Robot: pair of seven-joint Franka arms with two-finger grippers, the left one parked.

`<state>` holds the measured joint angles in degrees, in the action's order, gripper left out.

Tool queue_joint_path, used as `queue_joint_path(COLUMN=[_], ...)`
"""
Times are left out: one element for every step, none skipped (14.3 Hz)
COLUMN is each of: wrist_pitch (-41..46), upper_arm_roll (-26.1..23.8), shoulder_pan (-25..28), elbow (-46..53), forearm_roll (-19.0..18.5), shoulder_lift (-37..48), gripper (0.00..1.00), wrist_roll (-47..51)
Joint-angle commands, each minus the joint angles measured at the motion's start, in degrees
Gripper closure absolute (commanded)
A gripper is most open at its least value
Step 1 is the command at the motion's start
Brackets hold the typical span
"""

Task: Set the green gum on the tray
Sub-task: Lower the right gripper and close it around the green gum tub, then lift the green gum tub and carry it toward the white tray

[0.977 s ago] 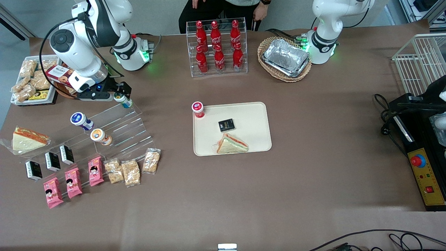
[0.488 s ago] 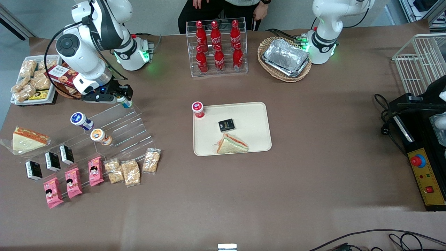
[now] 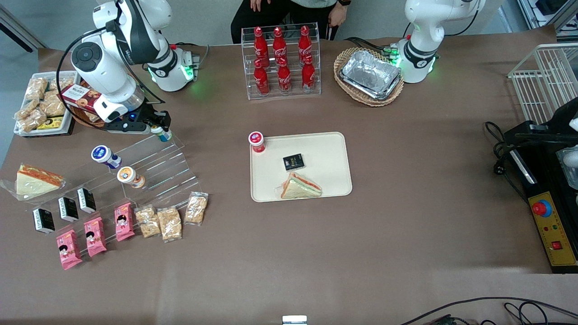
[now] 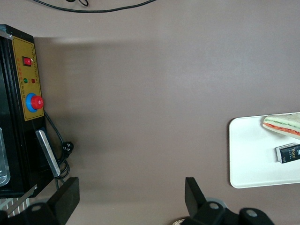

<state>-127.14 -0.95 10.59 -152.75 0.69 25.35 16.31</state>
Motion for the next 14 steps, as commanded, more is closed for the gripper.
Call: queue_joint_path(wrist_pitch=[4.33, 7.14, 9.78, 12.15, 14.00, 14.98, 15.95, 18.04, 21.37, 24.10, 25.43, 26.23, 27.02, 27.73], upper_arm_roll=[0.34, 0.60, 0.69, 0.60, 0.34, 0.08, -0.01, -0.01, -0.10, -1.32, -3.77, -5.10, -6.07, -6.77], shoulder_pan=[0.66, 0.66, 0.66, 0.66, 0.66, 0.75, 0.75, 0.75, 0.83, 1.01, 0.84, 0.84, 0.92, 0.92], elbow=[3.93, 6.04, 7.80, 8.95, 9.39, 9.48, 9.75, 11.31, 14.03, 16.49, 18.95, 20.80, 22.56, 24.15], forearm_roll=[0.28, 0.28, 0.36, 0.36, 0.36, 0.28, 0.28, 0.28, 0.36, 0.45, 0.63, 0.63, 0.63, 0.89], shoulder_lift=[0.92, 0.84, 0.84, 0.93, 1.36, 2.06, 2.68, 2.86, 2.69, 2.60, 2.34, 2.07, 1.63, 1.02], gripper=[1.00, 1.00, 1.00, 1.00, 1.00, 1.00, 1.00, 1.00, 1.00, 1.00, 1.00, 1.00, 1.00, 1.00], wrist_roll=[-3.11, -5.04, -6.97, -8.12, -8.14, -8.22, -8.31, -8.22, -7.79, -7.44, -7.35, -6.39, -4.64, -2.88])
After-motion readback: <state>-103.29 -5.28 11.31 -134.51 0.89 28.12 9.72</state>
